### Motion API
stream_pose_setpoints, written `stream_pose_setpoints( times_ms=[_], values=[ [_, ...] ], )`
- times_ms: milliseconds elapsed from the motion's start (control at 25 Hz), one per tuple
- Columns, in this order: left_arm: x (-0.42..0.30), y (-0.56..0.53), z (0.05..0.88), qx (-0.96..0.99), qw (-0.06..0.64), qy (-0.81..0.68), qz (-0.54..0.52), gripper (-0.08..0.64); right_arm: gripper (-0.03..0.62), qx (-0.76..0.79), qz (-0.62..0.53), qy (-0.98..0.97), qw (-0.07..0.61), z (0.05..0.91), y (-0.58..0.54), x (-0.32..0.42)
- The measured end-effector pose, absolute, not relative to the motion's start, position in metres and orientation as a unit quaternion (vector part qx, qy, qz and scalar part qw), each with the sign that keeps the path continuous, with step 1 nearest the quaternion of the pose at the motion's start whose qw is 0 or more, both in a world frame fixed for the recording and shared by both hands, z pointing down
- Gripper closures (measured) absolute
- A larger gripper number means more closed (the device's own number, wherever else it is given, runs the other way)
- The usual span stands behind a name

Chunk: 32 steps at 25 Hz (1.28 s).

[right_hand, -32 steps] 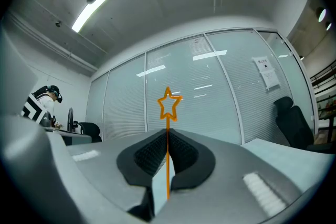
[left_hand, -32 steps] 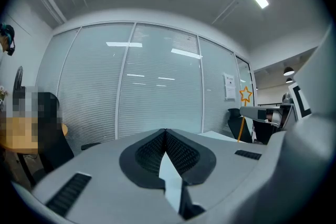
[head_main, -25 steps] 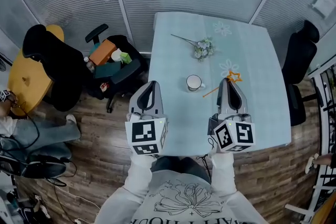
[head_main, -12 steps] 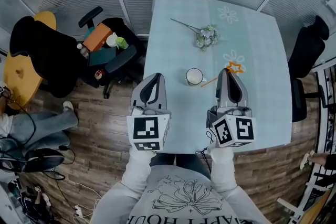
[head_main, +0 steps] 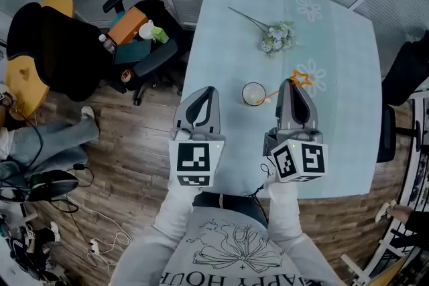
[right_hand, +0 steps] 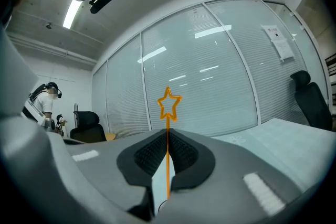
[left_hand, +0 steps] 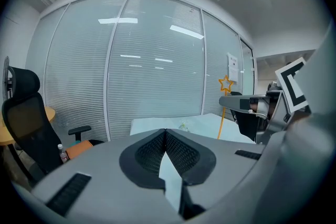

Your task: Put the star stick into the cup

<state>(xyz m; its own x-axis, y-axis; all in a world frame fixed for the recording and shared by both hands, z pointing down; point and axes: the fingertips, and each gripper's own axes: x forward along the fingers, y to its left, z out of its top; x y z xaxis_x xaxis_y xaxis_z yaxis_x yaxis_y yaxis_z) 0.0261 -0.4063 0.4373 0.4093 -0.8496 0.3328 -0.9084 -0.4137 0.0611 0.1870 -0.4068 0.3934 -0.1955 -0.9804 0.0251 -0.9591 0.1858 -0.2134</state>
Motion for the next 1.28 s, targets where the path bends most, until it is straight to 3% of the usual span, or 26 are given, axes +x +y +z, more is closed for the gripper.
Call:
stream_pose_setpoints(
  times_ms=[1280],
  values=[
    [0.039,-0.428,0.538,0.808,0.185,-0.529,0.184,0.554,0.577,-0.6,-0.19,0.777,-0.001,0.519,-0.454,0.179]
  ],
)
